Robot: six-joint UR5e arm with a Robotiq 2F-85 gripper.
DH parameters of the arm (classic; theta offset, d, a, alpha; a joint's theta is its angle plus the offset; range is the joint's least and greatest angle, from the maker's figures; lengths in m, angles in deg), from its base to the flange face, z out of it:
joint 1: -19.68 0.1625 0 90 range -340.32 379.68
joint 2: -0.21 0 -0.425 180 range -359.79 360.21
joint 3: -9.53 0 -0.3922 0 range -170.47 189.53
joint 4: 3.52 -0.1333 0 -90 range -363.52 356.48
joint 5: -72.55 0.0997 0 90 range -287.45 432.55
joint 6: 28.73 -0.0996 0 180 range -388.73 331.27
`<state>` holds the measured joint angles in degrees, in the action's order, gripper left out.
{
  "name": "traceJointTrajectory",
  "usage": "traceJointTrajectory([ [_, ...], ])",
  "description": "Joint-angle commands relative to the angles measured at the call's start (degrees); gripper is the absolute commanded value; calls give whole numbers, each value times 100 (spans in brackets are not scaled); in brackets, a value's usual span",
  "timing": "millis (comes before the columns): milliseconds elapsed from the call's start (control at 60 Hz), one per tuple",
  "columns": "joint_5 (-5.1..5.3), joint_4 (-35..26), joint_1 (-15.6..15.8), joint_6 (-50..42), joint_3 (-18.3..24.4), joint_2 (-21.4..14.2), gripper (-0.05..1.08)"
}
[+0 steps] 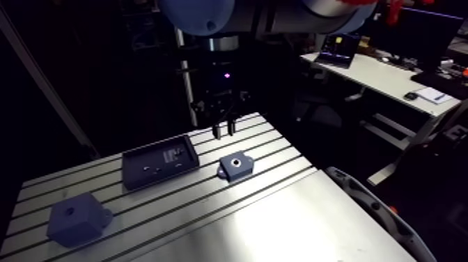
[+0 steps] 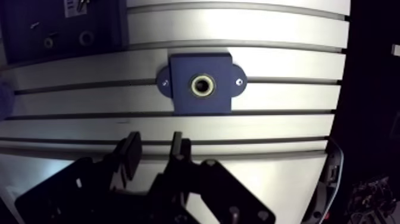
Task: Pick up the bearing and press it into the housing until flush.
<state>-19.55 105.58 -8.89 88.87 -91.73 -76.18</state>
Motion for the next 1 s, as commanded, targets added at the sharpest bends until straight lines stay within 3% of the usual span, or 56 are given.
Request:
traceJointTrajectory([
  [17, -147, -1265, 756, -1175, 616, -296, 0],
  [267, -182, -1343, 1299, -1437, 769, -592, 0],
  [417, -121, -1333, 1310, -1404, 795, -838, 1],
  [700, -97, -1299, 1335, -1357, 939, -1166, 1],
  [800, 14, -1347, 1387, -1349, 1145, -1139, 1],
  [1000, 56, -1483, 1389, -1364, 1213, -1128, 1],
])
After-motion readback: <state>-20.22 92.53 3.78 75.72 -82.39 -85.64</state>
